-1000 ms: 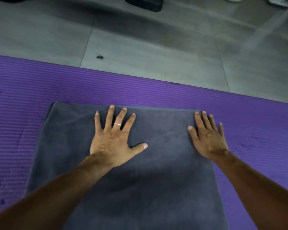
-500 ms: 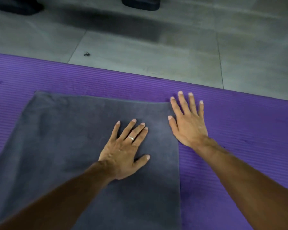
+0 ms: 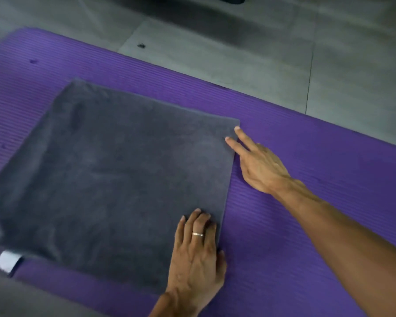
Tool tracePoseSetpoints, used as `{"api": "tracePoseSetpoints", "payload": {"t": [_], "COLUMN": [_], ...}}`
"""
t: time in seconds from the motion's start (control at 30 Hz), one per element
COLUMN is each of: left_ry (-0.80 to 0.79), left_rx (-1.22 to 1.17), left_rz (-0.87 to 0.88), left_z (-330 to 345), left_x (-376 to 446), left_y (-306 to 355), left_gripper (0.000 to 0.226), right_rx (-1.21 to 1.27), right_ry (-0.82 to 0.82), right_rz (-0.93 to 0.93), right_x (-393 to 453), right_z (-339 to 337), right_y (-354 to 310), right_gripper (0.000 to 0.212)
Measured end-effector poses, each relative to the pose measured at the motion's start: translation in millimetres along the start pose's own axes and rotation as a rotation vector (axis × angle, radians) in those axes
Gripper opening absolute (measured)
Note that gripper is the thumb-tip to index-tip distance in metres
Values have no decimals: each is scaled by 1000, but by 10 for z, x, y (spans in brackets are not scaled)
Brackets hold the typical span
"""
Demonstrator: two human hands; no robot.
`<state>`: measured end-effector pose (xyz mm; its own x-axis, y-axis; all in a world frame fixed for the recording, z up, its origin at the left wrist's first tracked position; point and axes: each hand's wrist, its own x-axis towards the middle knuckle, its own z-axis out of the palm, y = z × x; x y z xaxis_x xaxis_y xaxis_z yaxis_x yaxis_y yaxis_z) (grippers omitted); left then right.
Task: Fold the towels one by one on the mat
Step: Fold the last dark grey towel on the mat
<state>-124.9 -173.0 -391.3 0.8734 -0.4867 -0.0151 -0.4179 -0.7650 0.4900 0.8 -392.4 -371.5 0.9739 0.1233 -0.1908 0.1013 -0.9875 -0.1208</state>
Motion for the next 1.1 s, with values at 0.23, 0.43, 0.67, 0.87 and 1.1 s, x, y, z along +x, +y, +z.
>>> {"api": "tracePoseSetpoints", "payload": {"t": [0.23,0.43,0.67,0.87,1.1], "left_ry": [-111,-61,-282,-215,51], "left_rx": [-249,-502,-620,-621,-370], "left_rz": [-472,-456,-337,-278,-309], "left_z": [-567,-761,-655,-718,-1212], "left_x": [84,-12,-15,-48,-76], "left_y": [-100,-274,-28,2,-857], "left_gripper": [10,24,35,30,13], "right_rx": [-71,12,5,13,-16], "right_ry": [-112,-68,-16,48,226], "right_rz": [-10,4,146,163,-70], "right_x": [-123,203,-392,-487,382], "right_z": [-92,-258,-429,-553,-742], "right_y": [-200,-289,75,67,-678], "right_gripper": [72,24,18,13,19]}}
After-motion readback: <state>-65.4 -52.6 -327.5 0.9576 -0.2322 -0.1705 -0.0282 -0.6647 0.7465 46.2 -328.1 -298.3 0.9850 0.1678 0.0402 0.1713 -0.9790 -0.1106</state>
